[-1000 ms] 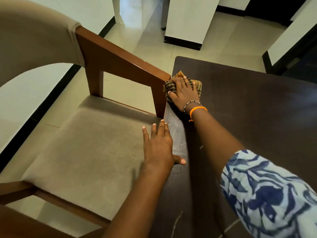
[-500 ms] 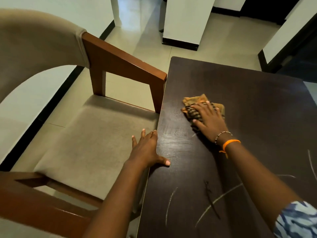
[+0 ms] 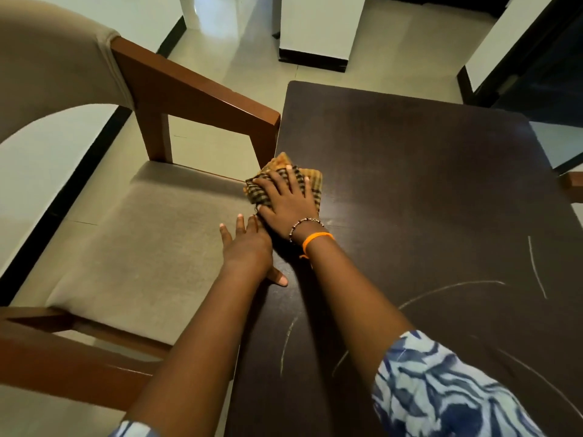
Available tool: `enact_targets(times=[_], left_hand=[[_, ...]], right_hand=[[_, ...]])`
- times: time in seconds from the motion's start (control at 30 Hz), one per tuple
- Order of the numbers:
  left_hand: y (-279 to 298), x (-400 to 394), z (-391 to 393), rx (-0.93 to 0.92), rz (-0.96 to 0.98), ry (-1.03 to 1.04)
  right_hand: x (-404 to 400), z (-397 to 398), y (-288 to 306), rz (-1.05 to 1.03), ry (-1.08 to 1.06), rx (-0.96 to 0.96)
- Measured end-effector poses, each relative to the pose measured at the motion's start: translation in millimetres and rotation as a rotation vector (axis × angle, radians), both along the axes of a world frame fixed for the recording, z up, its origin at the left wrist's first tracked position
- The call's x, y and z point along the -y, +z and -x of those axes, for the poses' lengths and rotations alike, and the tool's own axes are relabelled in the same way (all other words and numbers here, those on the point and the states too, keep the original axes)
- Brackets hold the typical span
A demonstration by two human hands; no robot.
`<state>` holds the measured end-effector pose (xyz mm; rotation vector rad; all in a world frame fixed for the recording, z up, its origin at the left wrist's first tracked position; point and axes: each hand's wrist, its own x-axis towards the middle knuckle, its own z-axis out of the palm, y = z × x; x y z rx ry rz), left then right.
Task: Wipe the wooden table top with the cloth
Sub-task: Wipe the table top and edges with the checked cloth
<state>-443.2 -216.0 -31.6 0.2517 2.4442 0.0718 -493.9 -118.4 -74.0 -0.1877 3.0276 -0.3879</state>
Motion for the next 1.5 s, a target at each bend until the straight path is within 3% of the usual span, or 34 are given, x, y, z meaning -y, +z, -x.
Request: enact_targets(times=[0.13, 0.33, 0.47, 0.73, 0.9, 1.13, 1.33, 1.5], left_hand=[[2, 0, -2, 0.001, -0.004, -0.008], [5, 1, -3, 0.004, 0.021, -0.031], [3, 3, -4, 0.0, -0.019, -0.018], [7, -1, -15, -0.127, 0.028, 0.021], [18, -21, -31, -0.337, 0.186, -0.058], [17, -110, -46, -0.331, -0.073, -0.243], [4, -156, -47, -0.337, 0.019, -0.365], [0, -154, -46, -0.277, 0.019, -0.32]], right_hand=[[-54, -19, -3, 0.01, -0.055, -0.054], [-181, -65, 0, -0.023, -0.5, -0.059], [-173, -69, 1, -0.028, -0.68, -0.011], [-14, -41, 3, -0.024, -0.147, -0.005], [-16, -40, -1, -0.003, -0.015, -0.004], [-150, -87, 0, -0.035, -0.273, -0.037], [-303, -154, 2, -0.059, -0.68, -0.018], [-320, -161, 6, -0.04, -0.868, 0.019]])
